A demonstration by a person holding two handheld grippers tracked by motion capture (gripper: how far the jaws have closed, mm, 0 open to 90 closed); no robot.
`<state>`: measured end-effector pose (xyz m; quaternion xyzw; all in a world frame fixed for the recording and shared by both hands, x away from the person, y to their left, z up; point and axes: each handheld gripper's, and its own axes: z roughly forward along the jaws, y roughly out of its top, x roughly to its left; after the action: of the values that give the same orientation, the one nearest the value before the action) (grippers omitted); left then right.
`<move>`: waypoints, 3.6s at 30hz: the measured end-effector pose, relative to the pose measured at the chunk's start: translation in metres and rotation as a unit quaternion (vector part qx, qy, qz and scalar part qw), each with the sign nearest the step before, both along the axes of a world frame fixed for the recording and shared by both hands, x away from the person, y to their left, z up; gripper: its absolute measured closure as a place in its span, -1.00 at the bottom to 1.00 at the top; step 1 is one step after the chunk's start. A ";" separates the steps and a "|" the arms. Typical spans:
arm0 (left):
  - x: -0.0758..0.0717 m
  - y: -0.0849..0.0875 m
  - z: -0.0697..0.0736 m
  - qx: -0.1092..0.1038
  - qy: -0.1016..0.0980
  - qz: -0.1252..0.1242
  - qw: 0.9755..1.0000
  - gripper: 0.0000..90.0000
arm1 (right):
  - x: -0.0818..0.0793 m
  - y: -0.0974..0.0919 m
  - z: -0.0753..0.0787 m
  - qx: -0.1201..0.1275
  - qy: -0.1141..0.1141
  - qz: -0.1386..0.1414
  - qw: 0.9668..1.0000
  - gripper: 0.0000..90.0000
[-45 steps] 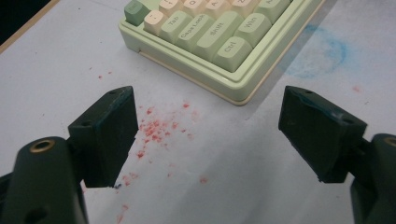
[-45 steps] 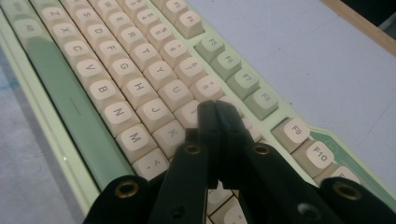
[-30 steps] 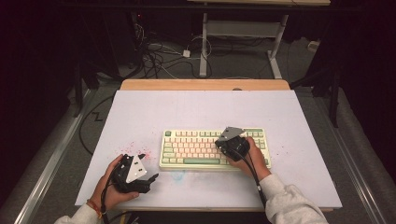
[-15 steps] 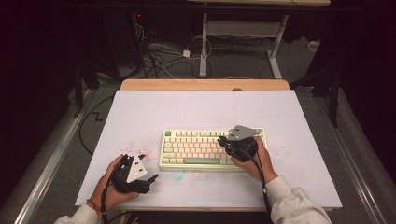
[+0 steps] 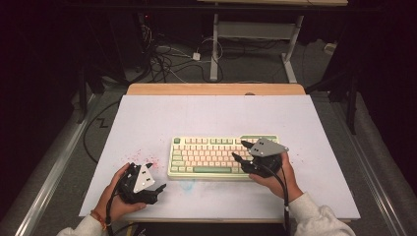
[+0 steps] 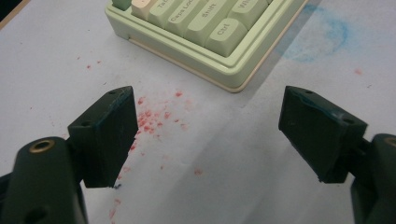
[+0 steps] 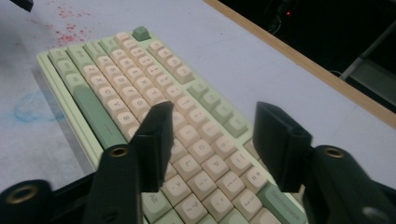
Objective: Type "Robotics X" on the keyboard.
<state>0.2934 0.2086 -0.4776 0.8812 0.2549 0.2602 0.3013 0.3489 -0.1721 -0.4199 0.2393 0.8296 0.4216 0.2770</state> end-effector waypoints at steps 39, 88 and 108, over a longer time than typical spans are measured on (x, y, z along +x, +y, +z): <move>0.004 0.007 0.013 -0.080 0.028 0.001 0.996 0.03 | -0.053 -0.075 -0.032 0.008 -0.016 -0.082 0.997 -0.38; 0.088 -0.116 0.047 -0.043 0.057 -0.077 0.994 0.95 | -0.048 -0.066 -0.042 -0.029 0.003 -0.065 0.997 -0.36; 0.113 -0.143 0.033 0.014 0.089 -0.073 0.993 0.95 | -0.048 -0.065 -0.045 -0.041 0.010 -0.060 0.997 -0.36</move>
<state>0.4063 0.0652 -0.4446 0.9215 0.2115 0.1615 0.2829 0.3007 -0.2376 -0.4651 0.2807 0.8332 0.3675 0.3032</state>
